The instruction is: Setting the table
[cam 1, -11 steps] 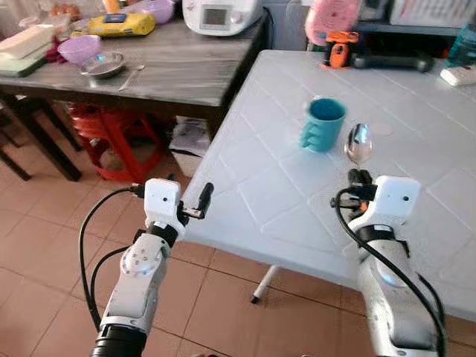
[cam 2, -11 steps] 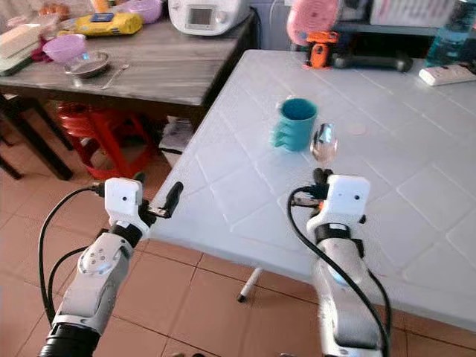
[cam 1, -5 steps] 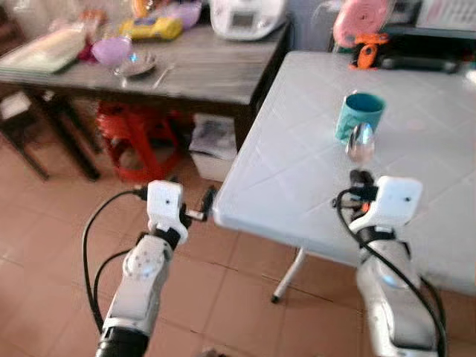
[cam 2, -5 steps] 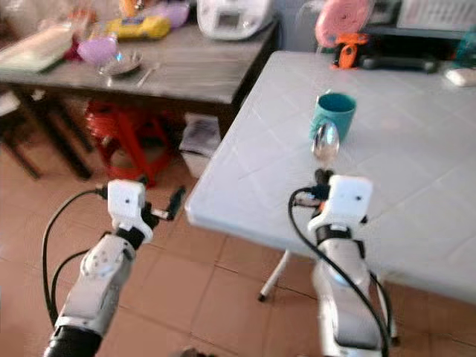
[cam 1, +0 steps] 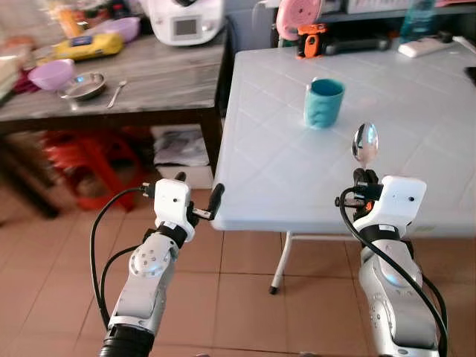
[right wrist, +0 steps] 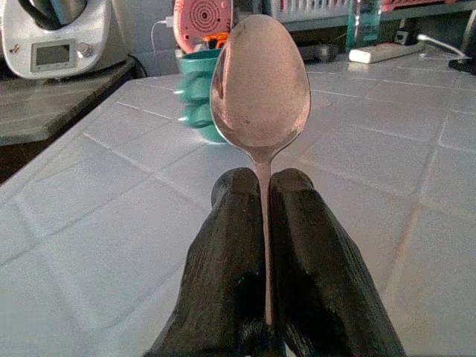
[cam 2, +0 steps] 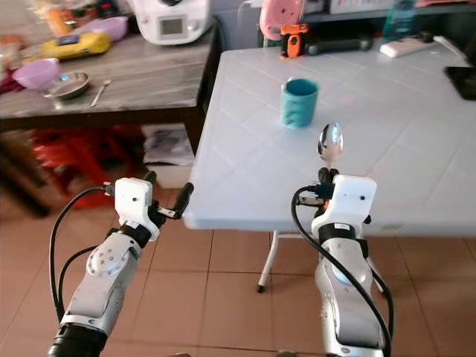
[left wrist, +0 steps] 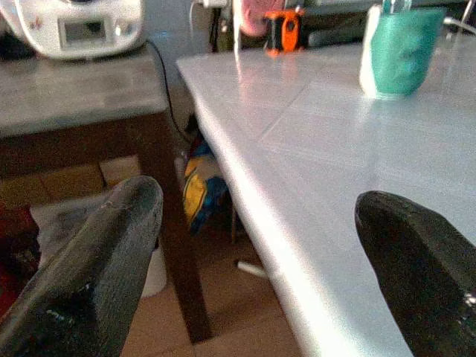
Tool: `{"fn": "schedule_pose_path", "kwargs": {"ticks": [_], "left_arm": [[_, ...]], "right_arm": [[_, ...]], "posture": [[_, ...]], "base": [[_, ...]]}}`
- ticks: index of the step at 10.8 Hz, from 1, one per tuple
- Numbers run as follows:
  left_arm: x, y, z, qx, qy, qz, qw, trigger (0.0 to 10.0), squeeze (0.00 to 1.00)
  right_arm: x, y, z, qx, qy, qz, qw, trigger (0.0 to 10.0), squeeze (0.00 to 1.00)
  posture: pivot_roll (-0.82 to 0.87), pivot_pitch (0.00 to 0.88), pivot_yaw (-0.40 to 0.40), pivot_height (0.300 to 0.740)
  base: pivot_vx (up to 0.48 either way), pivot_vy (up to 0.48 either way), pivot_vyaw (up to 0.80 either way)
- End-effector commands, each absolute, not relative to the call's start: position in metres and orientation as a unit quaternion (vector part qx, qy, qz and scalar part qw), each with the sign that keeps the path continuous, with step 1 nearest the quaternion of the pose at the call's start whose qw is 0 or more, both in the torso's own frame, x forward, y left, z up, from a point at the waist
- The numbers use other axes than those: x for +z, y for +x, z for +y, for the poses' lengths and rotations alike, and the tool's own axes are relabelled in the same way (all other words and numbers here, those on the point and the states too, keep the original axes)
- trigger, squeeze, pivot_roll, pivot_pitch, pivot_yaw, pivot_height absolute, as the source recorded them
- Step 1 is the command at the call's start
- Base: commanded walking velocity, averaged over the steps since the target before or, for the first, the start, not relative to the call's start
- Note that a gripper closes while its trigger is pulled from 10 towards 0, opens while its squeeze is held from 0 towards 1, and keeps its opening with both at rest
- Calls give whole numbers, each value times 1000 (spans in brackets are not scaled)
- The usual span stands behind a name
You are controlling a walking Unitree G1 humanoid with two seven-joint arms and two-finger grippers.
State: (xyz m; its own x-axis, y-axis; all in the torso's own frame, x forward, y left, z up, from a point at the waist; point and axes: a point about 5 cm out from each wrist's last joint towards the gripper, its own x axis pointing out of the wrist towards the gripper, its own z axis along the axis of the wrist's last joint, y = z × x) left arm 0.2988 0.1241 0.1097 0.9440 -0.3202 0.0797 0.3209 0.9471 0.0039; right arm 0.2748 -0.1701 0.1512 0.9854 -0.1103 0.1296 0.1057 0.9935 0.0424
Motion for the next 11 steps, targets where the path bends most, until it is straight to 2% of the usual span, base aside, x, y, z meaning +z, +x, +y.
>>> {"fn": "schedule_pose_path", "kwargs": {"ticks": [1, 5, 10, 11], "left_arm": [[109, 298, 132, -150, 3, -38, 988, 10000, 0], [109, 297, 129, -152, 1, -39, 988, 10000, 0], [110, 299, 127, -155, 1, -41, 987, 10000, 0], [110, 299, 126, -156, 1, -41, 987, 10000, 0]], "right_arm": [[157, 276, -162, -42, 23, -78, 996, 10000, 0], [157, 277, -161, -36, 11, -82, 996, 10000, 0], [156, 279, -159, -34, 11, -83, 996, 10000, 0], [156, 279, -159, -35, 12, -83, 996, 10000, 0]], "posture": [[-97, 105, 131, 740], [-93, 101, 127, 740], [-90, 94, 132, 740], [-89, 93, 132, 740]], "base": [[0, 480, 0], [0, 480, 0], [0, 480, 434], [0, 480, 0]]}}
